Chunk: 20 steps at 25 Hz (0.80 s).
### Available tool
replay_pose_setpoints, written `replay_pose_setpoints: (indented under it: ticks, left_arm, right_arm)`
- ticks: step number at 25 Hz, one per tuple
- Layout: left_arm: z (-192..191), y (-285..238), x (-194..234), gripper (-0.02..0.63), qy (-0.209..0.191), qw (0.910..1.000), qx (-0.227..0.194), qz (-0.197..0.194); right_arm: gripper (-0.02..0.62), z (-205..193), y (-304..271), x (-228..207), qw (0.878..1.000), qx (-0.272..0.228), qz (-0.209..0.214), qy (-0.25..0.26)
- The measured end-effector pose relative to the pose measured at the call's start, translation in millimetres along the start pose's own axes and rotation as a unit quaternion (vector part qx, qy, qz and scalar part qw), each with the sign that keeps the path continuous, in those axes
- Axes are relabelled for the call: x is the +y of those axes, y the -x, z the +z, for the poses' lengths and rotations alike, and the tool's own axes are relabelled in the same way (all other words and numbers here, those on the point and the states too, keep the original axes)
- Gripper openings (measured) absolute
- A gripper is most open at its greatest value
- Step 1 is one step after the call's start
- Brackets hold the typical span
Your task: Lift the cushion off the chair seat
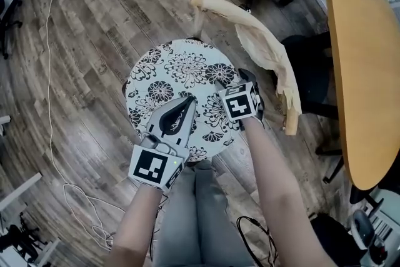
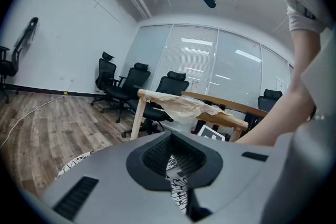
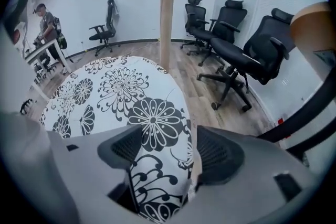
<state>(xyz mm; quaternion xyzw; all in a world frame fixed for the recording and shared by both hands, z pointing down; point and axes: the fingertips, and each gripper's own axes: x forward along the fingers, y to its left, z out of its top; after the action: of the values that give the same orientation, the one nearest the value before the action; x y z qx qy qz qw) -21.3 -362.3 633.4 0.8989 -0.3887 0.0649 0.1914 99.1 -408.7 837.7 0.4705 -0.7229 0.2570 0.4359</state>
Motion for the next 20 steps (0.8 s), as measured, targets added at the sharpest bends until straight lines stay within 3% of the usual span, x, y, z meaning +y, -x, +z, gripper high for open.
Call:
replay_pose_setpoints:
  ticks: [3, 8, 10, 15, 17, 19, 20]
  left_arm:
    - [-3.1, 0.9, 0.1, 0.002, -0.005, 1.0000, 0.002, -0.001]
    - [-6.8, 3.7, -2.3, 0.002, -0.016, 0.9998, 0.012, -0.001]
    - [-7.3, 3.8, -3.4, 0.002, -0.015, 0.9998, 0.013, -0.001]
    - [-6.5, 6.5, -4.0, 0.002, -0.012, 0.9999, 0.009, 0.003]
    - [-4.7, 11.2, -3.0, 0.002, -0.011, 0.9999, 0.009, 0.006]
    - [-3.2, 17.5, -2.1, 0.002, -0.015, 0.9998, 0.010, 0.008]
    - [-2.7, 19.2, -2.5, 0.002, -0.018, 0.9997, 0.011, 0.009]
  right_arm:
    - [0.327, -3.7, -9.2, 0.5, 1.000, 0.016, 0.014, 0.002]
    - [0.325, -8.9, -19.7, -1.4, 0.997, 0.027, 0.056, -0.044]
    - [0.296, -8.5, -19.8, -0.1, 0.996, 0.026, 0.066, -0.060]
    - [0.239, -8.0, -20.0, 9.1, 0.997, 0.030, 0.060, -0.032]
    - [0.191, -4.8, -14.7, 16.5, 0.998, 0.033, 0.053, -0.010]
    - [0.060, 0.2, -7.9, 23.9, 0.999, 0.032, 0.032, 0.020]
    - [0.050, 1.8, -5.5, 26.1, 0.999, 0.031, 0.022, 0.032]
